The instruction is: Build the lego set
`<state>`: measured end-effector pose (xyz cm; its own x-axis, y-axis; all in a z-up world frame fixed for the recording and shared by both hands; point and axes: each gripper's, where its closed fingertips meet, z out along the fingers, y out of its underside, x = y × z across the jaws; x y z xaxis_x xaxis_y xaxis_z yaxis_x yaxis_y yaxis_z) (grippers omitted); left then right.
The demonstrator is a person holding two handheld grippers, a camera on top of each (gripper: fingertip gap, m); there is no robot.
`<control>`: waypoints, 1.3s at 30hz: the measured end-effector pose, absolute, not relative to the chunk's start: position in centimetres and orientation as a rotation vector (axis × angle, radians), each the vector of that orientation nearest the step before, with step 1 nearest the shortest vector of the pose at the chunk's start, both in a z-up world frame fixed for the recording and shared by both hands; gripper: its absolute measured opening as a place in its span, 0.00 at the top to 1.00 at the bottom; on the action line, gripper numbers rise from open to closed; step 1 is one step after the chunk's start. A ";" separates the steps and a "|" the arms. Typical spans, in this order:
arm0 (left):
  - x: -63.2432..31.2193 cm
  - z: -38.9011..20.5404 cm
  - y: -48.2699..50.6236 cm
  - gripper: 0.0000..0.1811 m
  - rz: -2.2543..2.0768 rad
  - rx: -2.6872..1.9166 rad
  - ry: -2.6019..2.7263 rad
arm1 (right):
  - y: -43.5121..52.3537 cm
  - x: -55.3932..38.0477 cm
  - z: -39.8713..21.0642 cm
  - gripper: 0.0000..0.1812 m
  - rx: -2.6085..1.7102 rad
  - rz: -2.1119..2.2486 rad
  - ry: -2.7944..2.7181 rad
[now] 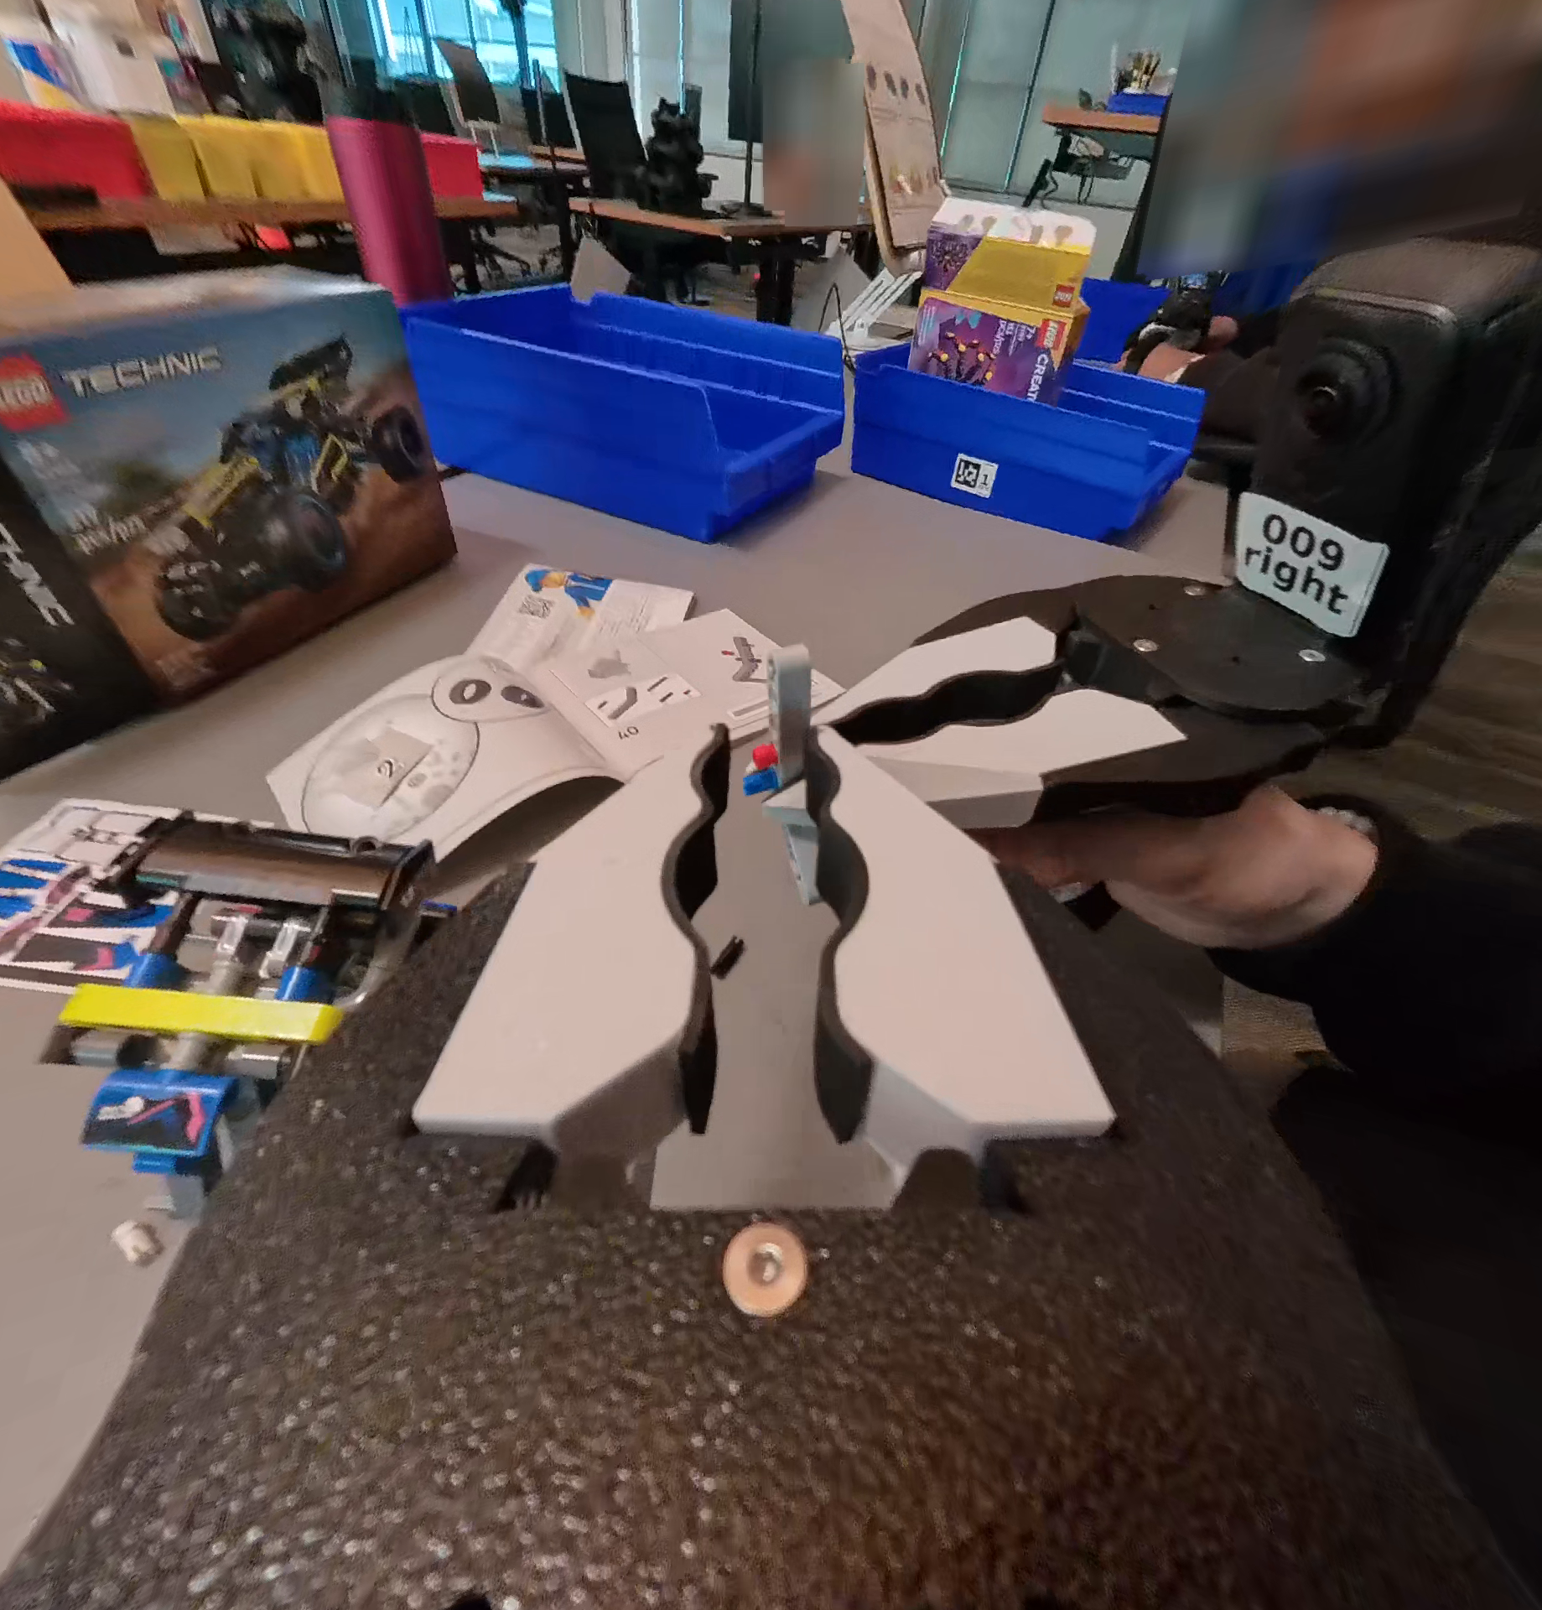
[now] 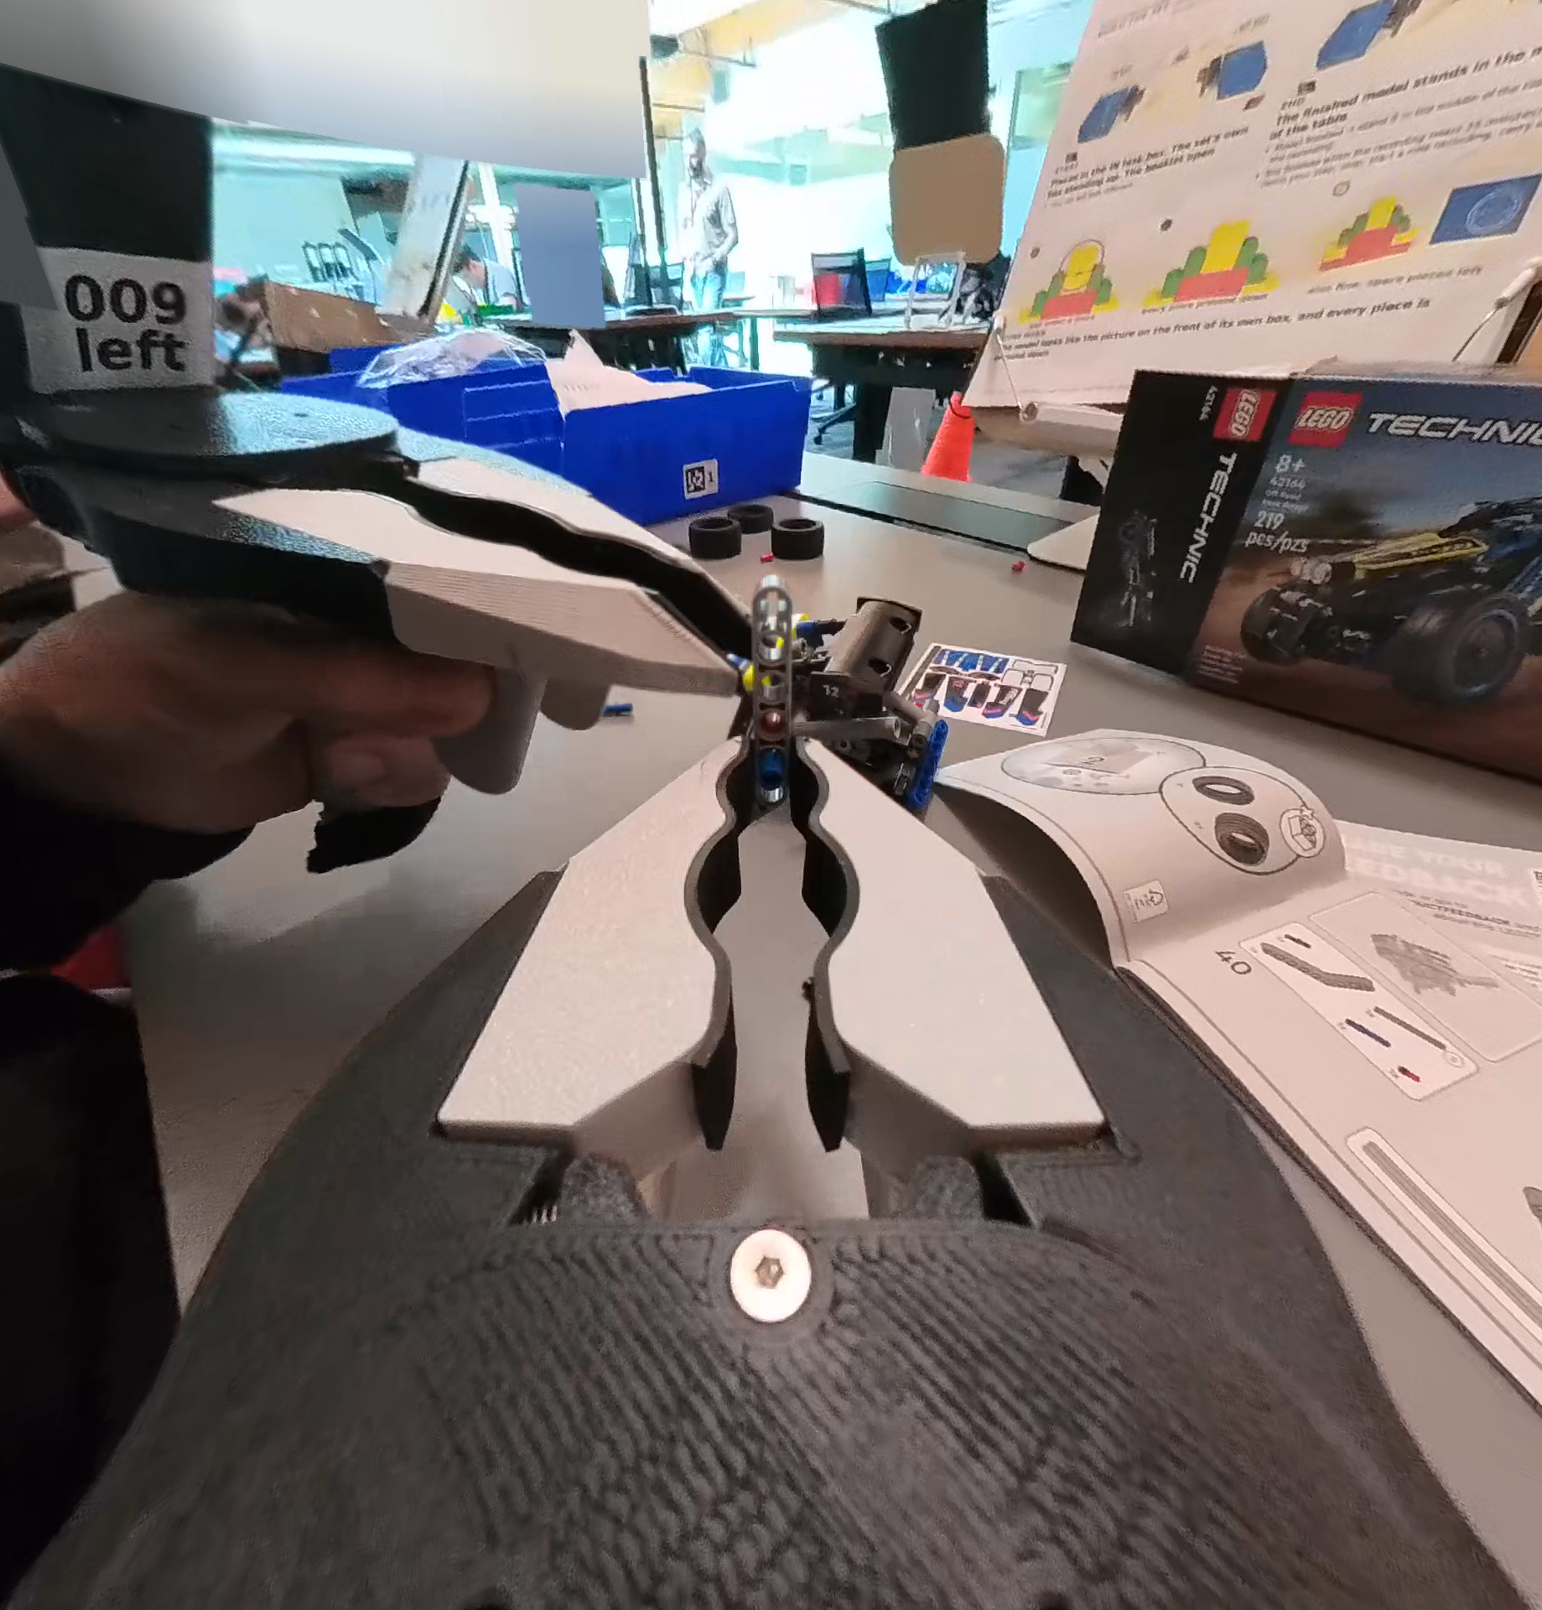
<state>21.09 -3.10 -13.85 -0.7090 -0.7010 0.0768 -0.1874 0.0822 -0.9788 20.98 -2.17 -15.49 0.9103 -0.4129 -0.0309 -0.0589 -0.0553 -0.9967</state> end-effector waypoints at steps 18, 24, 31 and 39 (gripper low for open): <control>20.8 -14.5 -3.2 0.96 -1.765 -0.936 1.971 | -1.7 21.0 -15.4 0.97 -1.658 -0.540 0.279; 19.9 -16.2 -2.9 0.93 -1.748 -1.005 2.084 | -2.5 20.4 -19.1 0.97 -2.027 -0.337 0.392; 18.5 -20.1 3.0 0.91 -1.413 -0.983 2.134 | -2.6 18.0 -23.9 0.97 -2.415 -0.054 0.447; 17.5 -21.3 9.0 0.94 -1.395 -1.179 2.091 | -1.0 17.7 -25.3 0.94 -2.516 -0.039 0.336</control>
<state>17.45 9.03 -21.31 -0.5855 -0.7978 0.1440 -0.4393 0.1630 -0.8834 17.75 -0.98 -25.28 0.9677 -0.2477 -0.0473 -0.2304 -0.7920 -0.5654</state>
